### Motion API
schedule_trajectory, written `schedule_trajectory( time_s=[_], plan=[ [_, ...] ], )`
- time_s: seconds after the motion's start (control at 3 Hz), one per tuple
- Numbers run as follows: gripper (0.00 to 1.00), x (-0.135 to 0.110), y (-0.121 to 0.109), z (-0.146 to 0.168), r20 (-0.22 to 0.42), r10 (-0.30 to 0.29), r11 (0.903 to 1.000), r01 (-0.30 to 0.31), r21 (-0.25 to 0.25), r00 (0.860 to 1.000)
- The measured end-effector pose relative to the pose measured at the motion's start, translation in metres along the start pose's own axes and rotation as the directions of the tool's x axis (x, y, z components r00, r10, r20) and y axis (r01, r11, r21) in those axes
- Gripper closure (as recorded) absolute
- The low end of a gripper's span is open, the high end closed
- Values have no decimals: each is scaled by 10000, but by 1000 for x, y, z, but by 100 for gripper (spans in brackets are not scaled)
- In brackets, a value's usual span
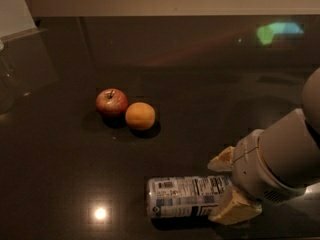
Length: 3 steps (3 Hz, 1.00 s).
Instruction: Place blue plastic bottle upright
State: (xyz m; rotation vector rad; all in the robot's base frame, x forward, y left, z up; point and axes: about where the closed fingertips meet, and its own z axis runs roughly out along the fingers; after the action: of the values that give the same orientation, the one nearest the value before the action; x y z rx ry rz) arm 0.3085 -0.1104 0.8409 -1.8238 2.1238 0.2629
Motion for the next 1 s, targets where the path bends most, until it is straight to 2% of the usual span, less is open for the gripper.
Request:
schedule_trajectory(
  time_s=[0.33, 0.67, 1.0],
  plan=[
    [63, -5, 0, -8, 99, -136, 9999, 136, -16, 9999],
    [87, -18, -14, -36, 134, -667, 9962, 659, 573, 9977],
    [100, -38, -43, -68, -290, -1732, 9720, 1756, 1562, 9845]
  ],
)
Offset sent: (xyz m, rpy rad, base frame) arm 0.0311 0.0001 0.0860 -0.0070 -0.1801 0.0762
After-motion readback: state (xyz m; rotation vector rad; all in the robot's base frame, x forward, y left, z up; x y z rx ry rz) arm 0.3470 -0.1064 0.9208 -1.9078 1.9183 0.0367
